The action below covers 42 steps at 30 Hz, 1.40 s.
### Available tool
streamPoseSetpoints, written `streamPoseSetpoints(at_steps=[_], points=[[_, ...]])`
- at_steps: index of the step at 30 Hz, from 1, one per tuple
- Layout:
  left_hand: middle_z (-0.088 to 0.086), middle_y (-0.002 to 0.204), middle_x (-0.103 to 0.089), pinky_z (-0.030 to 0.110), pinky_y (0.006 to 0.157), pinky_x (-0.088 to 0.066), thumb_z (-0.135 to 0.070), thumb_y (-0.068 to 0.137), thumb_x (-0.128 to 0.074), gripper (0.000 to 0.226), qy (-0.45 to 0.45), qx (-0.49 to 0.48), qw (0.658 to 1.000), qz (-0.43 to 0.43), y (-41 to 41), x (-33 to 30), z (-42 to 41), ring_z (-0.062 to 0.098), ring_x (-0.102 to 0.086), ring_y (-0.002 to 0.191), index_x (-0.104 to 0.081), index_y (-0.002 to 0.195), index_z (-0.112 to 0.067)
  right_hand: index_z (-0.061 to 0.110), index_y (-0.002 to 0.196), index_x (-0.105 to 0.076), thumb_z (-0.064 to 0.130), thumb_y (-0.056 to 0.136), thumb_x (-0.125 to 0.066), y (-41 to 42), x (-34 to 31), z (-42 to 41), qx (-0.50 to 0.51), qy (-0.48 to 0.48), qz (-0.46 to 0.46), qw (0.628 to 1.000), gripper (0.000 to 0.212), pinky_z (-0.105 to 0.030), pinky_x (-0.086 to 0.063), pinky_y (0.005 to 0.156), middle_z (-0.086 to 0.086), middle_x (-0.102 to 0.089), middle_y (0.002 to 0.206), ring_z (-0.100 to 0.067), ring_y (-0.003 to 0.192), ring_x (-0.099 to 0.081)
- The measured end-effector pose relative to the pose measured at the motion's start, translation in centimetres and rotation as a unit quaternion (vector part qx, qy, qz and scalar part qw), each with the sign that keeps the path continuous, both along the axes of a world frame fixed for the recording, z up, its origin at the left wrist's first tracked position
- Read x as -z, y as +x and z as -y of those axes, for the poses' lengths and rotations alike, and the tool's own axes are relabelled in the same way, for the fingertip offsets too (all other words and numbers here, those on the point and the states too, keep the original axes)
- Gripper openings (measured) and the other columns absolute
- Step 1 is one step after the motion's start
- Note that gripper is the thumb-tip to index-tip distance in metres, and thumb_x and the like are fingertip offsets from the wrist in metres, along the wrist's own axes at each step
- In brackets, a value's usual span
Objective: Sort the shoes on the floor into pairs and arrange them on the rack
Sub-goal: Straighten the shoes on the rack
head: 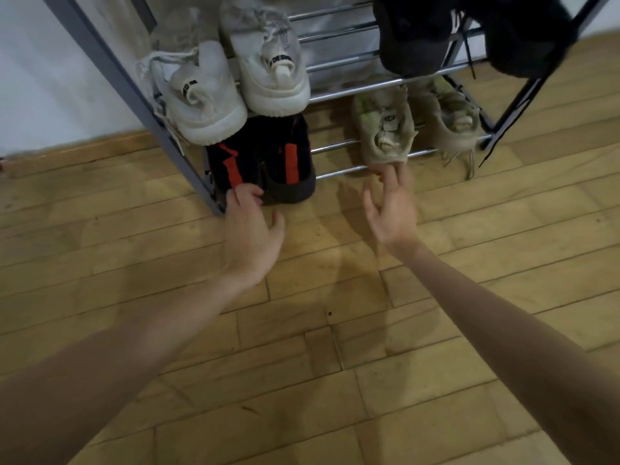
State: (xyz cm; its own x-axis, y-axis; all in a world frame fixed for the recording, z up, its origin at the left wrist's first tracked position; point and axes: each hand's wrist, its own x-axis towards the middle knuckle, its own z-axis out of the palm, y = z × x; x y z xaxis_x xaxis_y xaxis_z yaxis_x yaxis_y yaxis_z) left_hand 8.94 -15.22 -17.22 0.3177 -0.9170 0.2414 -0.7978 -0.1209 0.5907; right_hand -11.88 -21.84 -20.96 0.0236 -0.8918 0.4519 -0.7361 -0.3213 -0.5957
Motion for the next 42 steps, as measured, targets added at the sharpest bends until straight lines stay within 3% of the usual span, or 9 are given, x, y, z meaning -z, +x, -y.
streamPoseSetpoints(at_steps=[4,10,16,21,25,28,32,37,42], points=[[0.005,0.110,-0.050,0.029,0.084,-0.051,-0.017,0.085,-0.062,0.037,-0.013,0.199,0.978,0.056,-4.0,-0.2,2.3,0.014,-0.055,0.095,-0.051,0.120,-0.010,0.010,0.132,-0.041,0.016,0.087,-0.051,-6.3,-0.1,2.5,0.158,0.014,0.037,0.987,0.047,-0.051,-0.042,0.099,-0.023,-0.040,0.130,-0.037,0.117,-0.043],[0.011,0.137,-0.041,0.037,0.099,-0.047,-0.031,0.087,-0.065,0.073,0.070,0.235,0.968,0.046,-10.0,1.8,7.6,0.017,-0.051,0.111,-0.027,0.148,-0.029,0.034,0.154,-0.002,0.030,0.092,-0.060,-11.2,-0.3,5.6,0.150,0.191,-0.018,0.970,0.085,-0.053,-0.021,0.115,-0.022,0.007,0.159,-0.042,0.147,-0.001],[0.014,0.148,-0.035,0.051,0.101,-0.044,-0.039,0.086,-0.064,0.081,0.076,0.180,0.980,0.036,-13.6,3.6,12.2,0.034,-0.041,0.131,-0.014,0.150,-0.040,0.028,0.154,-0.010,0.041,0.089,-0.063,-12.5,0.5,8.8,0.114,0.144,0.042,0.982,0.085,-0.052,-0.037,0.109,-0.021,-0.031,0.148,-0.038,0.135,-0.036],[0.014,0.139,-0.051,0.042,0.095,-0.050,-0.035,0.092,-0.057,0.063,0.013,0.191,0.981,0.032,-15.3,4.0,13.0,0.028,-0.057,0.115,-0.030,0.148,-0.031,0.011,0.151,-0.024,0.041,0.091,-0.058,-14.4,1.3,10.5,0.094,0.067,0.002,0.993,0.075,-0.041,-0.040,0.107,-0.016,-0.046,0.144,-0.031,0.128,-0.048],[0.015,0.118,-0.063,0.032,0.081,-0.050,-0.039,0.090,-0.059,0.053,-0.022,0.180,0.981,0.075,-16.0,4.3,13.4,0.028,-0.062,0.100,-0.046,0.140,-0.027,0.007,0.148,-0.028,0.041,0.094,-0.056,-17.0,2.5,10.3,0.090,0.031,-0.033,0.995,0.070,-0.046,-0.040,0.104,-0.017,-0.050,0.140,-0.034,0.123,-0.051],[0.013,0.112,-0.066,0.039,0.079,-0.053,-0.042,0.088,-0.060,0.051,-0.026,0.173,0.981,0.083,-17.4,3.9,14.2,0.029,-0.062,0.096,-0.052,0.136,-0.027,0.015,0.149,-0.029,0.051,0.092,-0.053,-17.7,2.5,10.8,0.117,0.035,-0.076,0.990,0.072,-0.044,-0.036,0.105,-0.015,-0.048,0.142,-0.032,0.127,-0.048],[0.012,0.106,-0.068,0.029,0.067,-0.040,-0.037,0.089,-0.060,0.046,-0.050,0.194,0.976,0.083,-20.9,3.0,15.3,0.028,-0.062,0.093,-0.055,0.134,-0.026,0.029,0.151,-0.023,0.052,0.090,-0.056,-16.9,2.4,10.8,0.157,0.100,-0.020,0.982,0.073,-0.045,-0.041,0.101,-0.018,-0.042,0.136,-0.034,0.126,-0.044],[0.014,0.115,-0.067,0.030,0.077,-0.052,-0.021,0.094,-0.056,0.045,-0.031,0.238,0.970,0.042,-21.6,3.5,15.3,0.026,-0.066,0.099,-0.050,0.138,-0.021,0.022,0.155,-0.005,0.016,0.089,-0.057,-16.5,1.5,9.8,0.118,0.132,-0.013,0.984,0.084,-0.048,-0.042,0.103,-0.021,-0.048,0.136,-0.038,0.126,-0.046],[0.016,0.109,-0.063,0.030,0.067,-0.049,-0.011,0.092,-0.056,0.069,0.057,0.309,0.947,0.060,-19.3,2.1,14.8,0.022,-0.059,0.079,-0.024,0.151,-0.025,0.017,0.154,-0.002,0.020,0.090,-0.054,-15.2,1.6,6.5,0.097,0.130,-0.056,0.985,0.083,-0.047,-0.042,0.102,-0.019,-0.042,0.146,-0.037,0.126,-0.047]])
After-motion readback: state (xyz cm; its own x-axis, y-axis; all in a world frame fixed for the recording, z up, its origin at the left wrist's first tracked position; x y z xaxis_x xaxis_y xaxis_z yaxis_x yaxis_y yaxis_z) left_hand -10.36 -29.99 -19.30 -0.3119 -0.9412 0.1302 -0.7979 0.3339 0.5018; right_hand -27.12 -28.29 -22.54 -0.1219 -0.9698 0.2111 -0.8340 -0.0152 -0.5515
